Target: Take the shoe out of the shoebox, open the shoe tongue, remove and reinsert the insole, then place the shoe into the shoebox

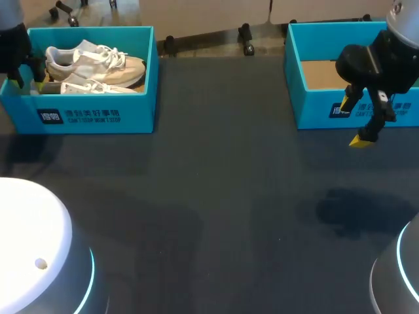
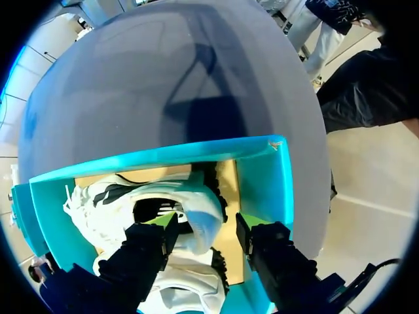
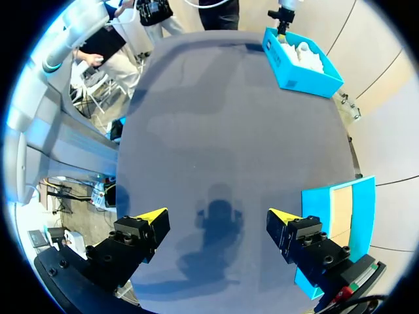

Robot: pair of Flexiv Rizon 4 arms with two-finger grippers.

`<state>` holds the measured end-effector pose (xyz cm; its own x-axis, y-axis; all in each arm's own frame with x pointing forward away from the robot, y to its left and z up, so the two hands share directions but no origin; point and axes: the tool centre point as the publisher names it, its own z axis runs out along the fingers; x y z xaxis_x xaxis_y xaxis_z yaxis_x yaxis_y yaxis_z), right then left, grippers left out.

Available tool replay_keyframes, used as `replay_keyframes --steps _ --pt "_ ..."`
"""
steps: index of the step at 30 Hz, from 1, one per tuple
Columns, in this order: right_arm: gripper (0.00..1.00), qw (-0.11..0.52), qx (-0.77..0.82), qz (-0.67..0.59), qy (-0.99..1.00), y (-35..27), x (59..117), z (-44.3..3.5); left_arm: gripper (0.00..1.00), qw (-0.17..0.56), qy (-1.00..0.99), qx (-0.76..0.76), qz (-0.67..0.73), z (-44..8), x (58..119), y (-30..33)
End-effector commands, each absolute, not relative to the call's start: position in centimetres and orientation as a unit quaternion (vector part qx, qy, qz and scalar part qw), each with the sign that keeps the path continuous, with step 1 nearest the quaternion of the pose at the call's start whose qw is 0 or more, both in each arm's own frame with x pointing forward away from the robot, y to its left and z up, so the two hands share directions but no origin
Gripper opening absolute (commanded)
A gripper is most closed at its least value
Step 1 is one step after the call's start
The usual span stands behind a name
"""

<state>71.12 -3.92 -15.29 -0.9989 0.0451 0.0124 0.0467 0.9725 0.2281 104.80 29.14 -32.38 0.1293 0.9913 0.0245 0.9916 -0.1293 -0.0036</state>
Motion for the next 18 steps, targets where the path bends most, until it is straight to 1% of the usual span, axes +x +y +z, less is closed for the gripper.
replay_keyframes --steps 1,3,5,11,13,17,18 --pt "1.0 0.005 -0.024 -0.113 -0.993 -3.8 71.3 -15.3 0.63 0.009 -0.66 -0.751 -0.002 -32.8 105.4 29.2" --pt "1.0 0.005 -0.024 -0.113 -0.993 -3.8 71.3 -15.3 0.64 0.007 -0.661 -0.751 0.0 -32.9 105.4 29.2" --pt "1.0 0.005 -0.024 -0.113 -0.993 -3.8 71.3 -15.3 0.63 0.006 -0.664 -0.747 0.005 -33.1 105.5 29.2" --pt "1.0 0.005 -0.024 -0.113 -0.993 -3.8 71.3 -15.3 0.69 0.004 -0.672 -0.74 0.006 -34.0 106.1 29.3" --pt "1.0 0.005 -0.024 -0.113 -0.993 -3.8 71.3 -15.3 0.67 0.006 -0.674 -0.739 0.008 -34.3 106.3 29.3" --pt "1.0 0.005 -0.024 -0.113 -0.993 -3.8 71.3 -15.3 0.7 -0.001 -0.675 -0.737 0.008 -34.9 106.4 29.3" --pt "1.0 0.005 -0.024 -0.113 -0.993 -3.8 71.3 -15.3 0.72 0.0 -0.676 -0.737 0.006 -35.1 106.5 29.2"
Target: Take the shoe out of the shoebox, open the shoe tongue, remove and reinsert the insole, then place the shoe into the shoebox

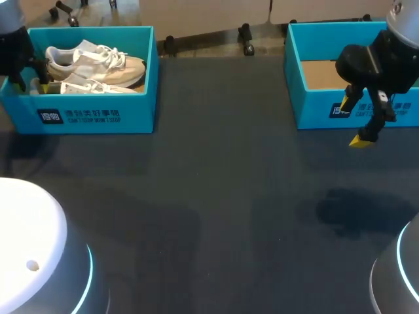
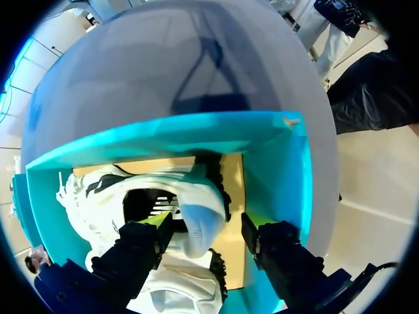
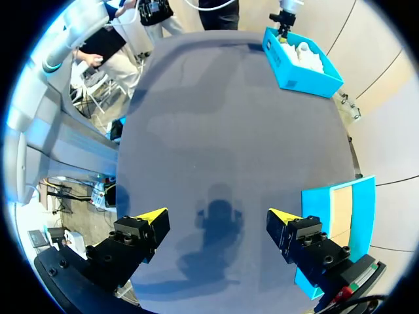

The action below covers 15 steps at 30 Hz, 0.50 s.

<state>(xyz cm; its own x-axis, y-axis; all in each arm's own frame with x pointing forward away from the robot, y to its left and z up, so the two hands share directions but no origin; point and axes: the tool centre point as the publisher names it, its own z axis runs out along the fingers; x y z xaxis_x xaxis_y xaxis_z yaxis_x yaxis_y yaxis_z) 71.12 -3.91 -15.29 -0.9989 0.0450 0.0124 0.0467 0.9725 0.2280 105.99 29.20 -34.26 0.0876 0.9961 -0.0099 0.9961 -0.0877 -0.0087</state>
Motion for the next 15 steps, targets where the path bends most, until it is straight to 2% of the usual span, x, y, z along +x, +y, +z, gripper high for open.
replay_keyframes --steps 1,3,9,15 --pt "1.0 0.005 -0.024 -0.113 -0.993 -3.8 71.3 -15.3 0.74 0.0 0.678 0.735 -0.006 -35.3 106.6 29.2" --pt "1.0 0.005 -0.024 -0.113 -0.993 -3.8 71.3 -15.3 0.76 0.001 0.679 0.734 -0.006 -35.6 106.8 29.2" --pt "1.0 0.005 -0.024 -0.113 -0.993 -3.8 71.3 -15.3 0.73 0.005 0.679 0.734 -0.005 -35.9 106.4 29.3" --pt "1.0 0.005 -0.024 -0.113 -0.993 -3.8 71.3 -15.3 0.81 0.004 0.68 0.734 -0.007 -36.8 106.1 29.5"
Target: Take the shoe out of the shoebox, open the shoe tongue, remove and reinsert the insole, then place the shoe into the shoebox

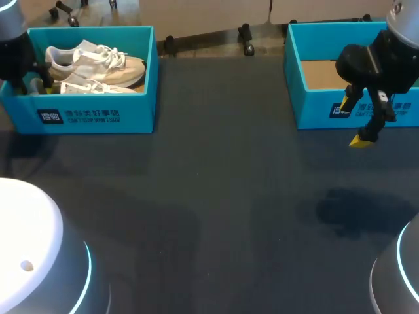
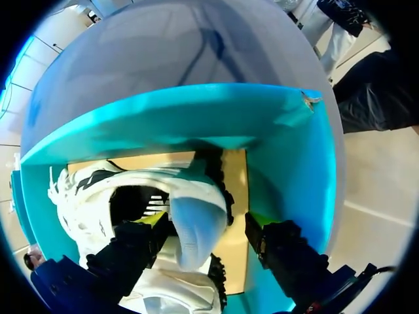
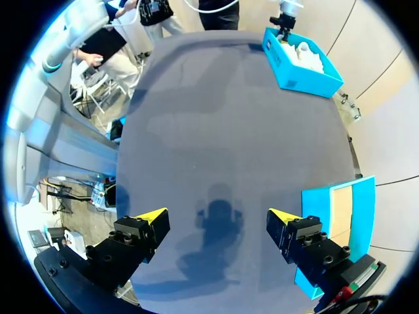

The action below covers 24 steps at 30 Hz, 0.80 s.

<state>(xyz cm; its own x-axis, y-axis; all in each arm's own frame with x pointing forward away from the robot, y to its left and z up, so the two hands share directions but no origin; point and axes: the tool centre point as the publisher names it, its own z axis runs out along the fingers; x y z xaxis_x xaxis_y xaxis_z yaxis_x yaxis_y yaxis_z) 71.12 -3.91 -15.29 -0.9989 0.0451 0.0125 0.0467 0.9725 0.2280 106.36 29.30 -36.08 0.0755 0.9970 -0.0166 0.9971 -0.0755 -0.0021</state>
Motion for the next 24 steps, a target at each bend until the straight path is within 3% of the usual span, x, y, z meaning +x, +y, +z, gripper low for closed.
replay_keyframes --steps 1,2,10,14,15,16,24 --pt "1.0 0.005 -0.024 -0.113 -0.993 -3.8 71.3 -15.3 0.83 0.002 0.679 0.734 -0.007 -37.0 106.1 29.5" --pt "1.0 0.005 -0.024 -0.113 -0.993 -3.8 71.3 -15.3 0.79 0.002 0.679 0.734 -0.008 -37.2 106.1 29.5" --pt "1.0 0.005 -0.024 -0.113 -0.993 -3.8 71.3 -15.3 0.8 0.001 0.681 0.732 -0.008 -38.3 106.1 29.4" --pt "1.0 0.005 -0.024 -0.113 -0.993 -3.8 71.3 -15.3 0.68 -0.001 0.679 0.734 -0.004 -38.5 106.0 29.5" --pt "1.0 0.005 -0.024 -0.113 -0.993 -3.8 71.3 -15.3 0.62 -0.002 0.679 0.734 -0.003 -38.6 105.9 29.4" --pt "1.0 0.005 -0.024 -0.113 -0.993 -3.8 71.3 -15.3 0.49 -0.002 0.678 0.735 -0.002 -38.6 105.9 29.4" --pt "1.0 0.005 -0.024 -0.113 -0.993 -3.8 71.3 -15.3 0.45 -0.01 0.677 0.736 0.005 -38.6 106.0 29.7"
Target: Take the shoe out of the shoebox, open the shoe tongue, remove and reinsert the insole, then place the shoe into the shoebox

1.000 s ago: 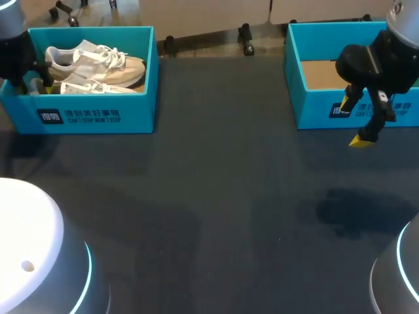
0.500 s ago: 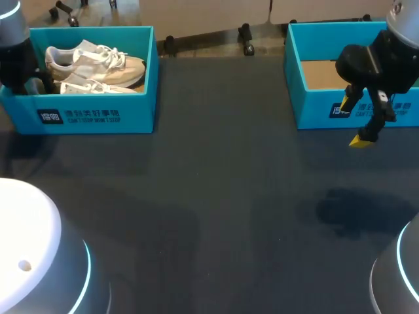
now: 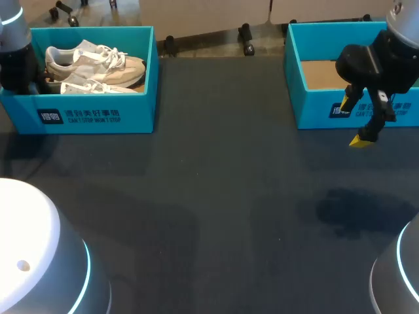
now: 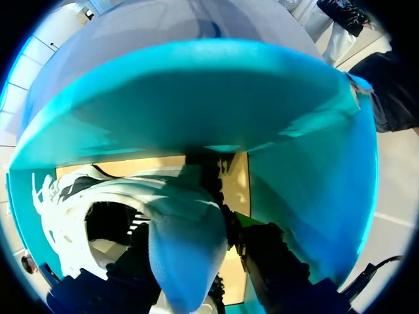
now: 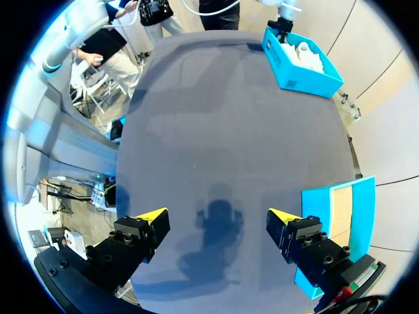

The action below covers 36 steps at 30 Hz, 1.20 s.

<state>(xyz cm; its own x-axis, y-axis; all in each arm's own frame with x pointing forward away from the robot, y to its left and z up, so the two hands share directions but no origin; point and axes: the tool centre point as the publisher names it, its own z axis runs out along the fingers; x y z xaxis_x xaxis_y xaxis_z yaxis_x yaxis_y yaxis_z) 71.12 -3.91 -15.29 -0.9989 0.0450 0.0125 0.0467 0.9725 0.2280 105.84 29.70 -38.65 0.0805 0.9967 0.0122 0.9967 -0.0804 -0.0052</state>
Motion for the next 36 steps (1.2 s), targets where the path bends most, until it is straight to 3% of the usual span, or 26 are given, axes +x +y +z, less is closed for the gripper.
replay_keyframes --steps 1,8,11,12,36 --pt "1.0 0.005 -0.024 -0.113 -0.993 -3.8 71.3 -15.3 0.43 0.011 -0.675 -0.738 -0.008 -38.4 106.0 29.8" --pt "1.0 0.005 -0.024 -0.113 -0.993 -3.8 71.3 -15.3 0.29 0.013 -0.666 -0.745 -0.021 -37.3 106.2 30.3" --pt "1.0 0.005 -0.024 -0.113 -0.993 -3.8 71.3 -15.3 0.03 0.017 -0.662 -0.749 -0.021 -36.9 106.2 30.4" --pt "1.0 0.005 -0.024 -0.113 -0.993 -3.8 71.3 -15.3 0.0 0.015 -0.661 -0.75 -0.023 -36.7 106.2 30.4" --pt "1.0 0.005 -0.024 -0.113 -0.993 -3.8 71.3 -15.3 0.0 0.02 -0.636 -0.771 -0.037 -26.7 106.0 29.5"
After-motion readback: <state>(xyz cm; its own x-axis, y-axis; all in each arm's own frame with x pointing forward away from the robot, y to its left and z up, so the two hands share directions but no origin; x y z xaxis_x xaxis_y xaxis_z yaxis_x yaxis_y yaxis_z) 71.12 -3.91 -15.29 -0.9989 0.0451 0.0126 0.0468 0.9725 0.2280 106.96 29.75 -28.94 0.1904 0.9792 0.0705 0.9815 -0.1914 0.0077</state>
